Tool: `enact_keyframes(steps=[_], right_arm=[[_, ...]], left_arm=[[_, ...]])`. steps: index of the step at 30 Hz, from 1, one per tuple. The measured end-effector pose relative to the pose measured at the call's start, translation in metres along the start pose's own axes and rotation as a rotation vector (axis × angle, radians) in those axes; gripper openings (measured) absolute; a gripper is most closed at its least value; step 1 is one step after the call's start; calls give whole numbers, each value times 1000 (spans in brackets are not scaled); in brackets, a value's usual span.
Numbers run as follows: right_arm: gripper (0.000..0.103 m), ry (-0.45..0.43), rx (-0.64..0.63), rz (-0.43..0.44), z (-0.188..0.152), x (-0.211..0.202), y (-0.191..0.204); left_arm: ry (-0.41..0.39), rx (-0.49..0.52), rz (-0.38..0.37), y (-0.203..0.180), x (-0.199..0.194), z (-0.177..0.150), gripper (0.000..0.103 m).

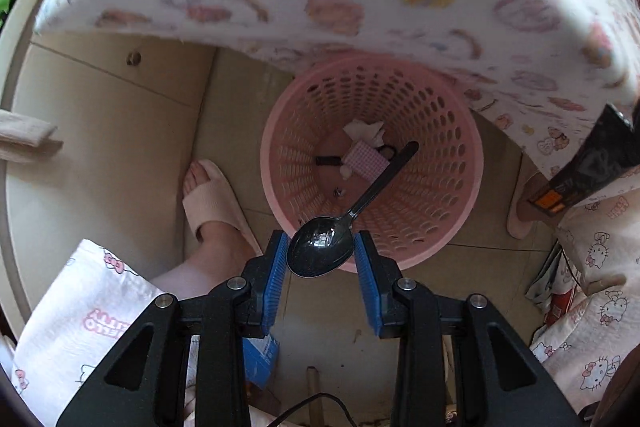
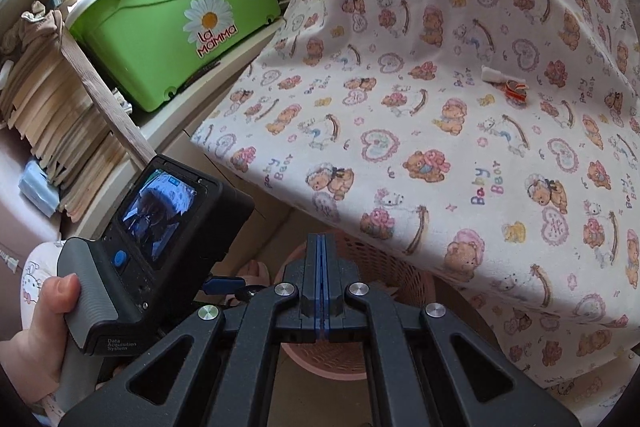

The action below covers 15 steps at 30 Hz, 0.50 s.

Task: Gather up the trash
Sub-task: 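Carry the spoon over the wastebasket with the left tool and open it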

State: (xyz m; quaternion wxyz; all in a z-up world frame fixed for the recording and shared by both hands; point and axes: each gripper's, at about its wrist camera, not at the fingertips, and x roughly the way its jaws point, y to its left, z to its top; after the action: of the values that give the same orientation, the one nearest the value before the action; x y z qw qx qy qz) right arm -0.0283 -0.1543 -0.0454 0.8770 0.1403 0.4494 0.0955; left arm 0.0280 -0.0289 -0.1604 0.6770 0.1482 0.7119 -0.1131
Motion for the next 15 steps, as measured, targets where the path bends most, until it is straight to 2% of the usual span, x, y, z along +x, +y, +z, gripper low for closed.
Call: enact_keyframes(steps=[4,7,10,15], right_arm=[[1,45,-7,-15,-5,18,-2],[1,84,-14,-31,-12,35,-1],[1,116,-46,-64,-19,49,3],[1,169,-78,-102,-31,67,5]], left_arm=[[37,-38,-32,7,14,9,33],[50,-46,-20,7,23,13,33],[84,-50,-42,9,35,16,34],[117,-58,-16,9,47,15,32]])
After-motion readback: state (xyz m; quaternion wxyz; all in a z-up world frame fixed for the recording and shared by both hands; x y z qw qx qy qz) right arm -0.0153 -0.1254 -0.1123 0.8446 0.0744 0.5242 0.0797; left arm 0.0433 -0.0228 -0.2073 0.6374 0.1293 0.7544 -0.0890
